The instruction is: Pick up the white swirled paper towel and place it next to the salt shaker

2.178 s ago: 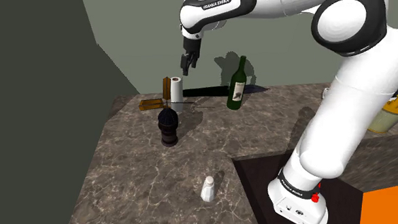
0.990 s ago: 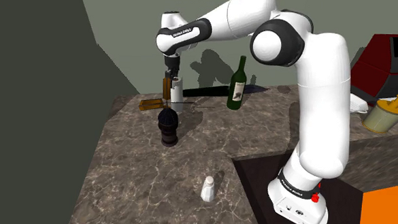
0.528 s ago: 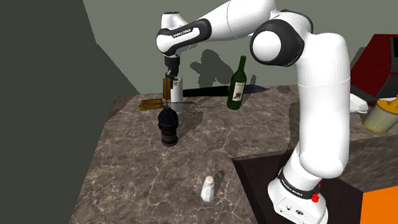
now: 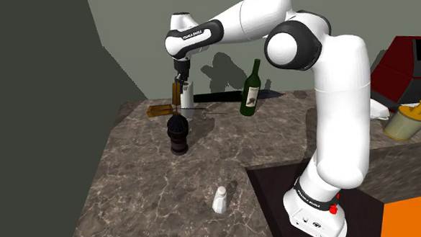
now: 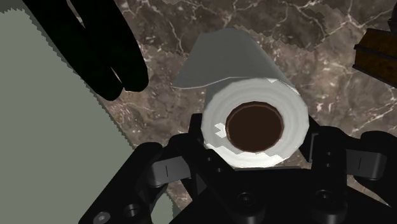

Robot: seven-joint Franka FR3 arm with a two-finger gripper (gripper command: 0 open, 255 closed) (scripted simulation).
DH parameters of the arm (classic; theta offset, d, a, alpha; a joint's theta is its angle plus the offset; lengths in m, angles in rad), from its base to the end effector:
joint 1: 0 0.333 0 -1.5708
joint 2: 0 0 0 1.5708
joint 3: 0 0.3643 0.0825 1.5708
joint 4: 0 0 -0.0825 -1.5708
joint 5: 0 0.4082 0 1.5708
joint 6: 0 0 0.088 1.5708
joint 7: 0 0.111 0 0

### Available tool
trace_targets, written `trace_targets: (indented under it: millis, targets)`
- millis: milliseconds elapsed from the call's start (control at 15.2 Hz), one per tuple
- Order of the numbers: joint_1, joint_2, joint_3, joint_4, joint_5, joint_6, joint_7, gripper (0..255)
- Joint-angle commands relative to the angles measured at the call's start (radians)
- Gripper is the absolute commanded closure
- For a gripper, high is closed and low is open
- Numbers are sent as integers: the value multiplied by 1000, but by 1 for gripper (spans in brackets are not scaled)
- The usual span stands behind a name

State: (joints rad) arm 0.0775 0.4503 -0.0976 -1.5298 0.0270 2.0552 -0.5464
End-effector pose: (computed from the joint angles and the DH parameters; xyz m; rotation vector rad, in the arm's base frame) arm 0.7361 -0.0018 0.4355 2.9946 0.8062 0.1075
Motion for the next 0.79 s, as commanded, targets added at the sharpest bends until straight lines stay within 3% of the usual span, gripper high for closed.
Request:
trace_targets:
  millis: [0, 726]
  targets:
    - [-1, -1, -1, -4, -1, 3, 0, 255]
    - [-1, -28, -3, 103, -4, -132, 0, 255]
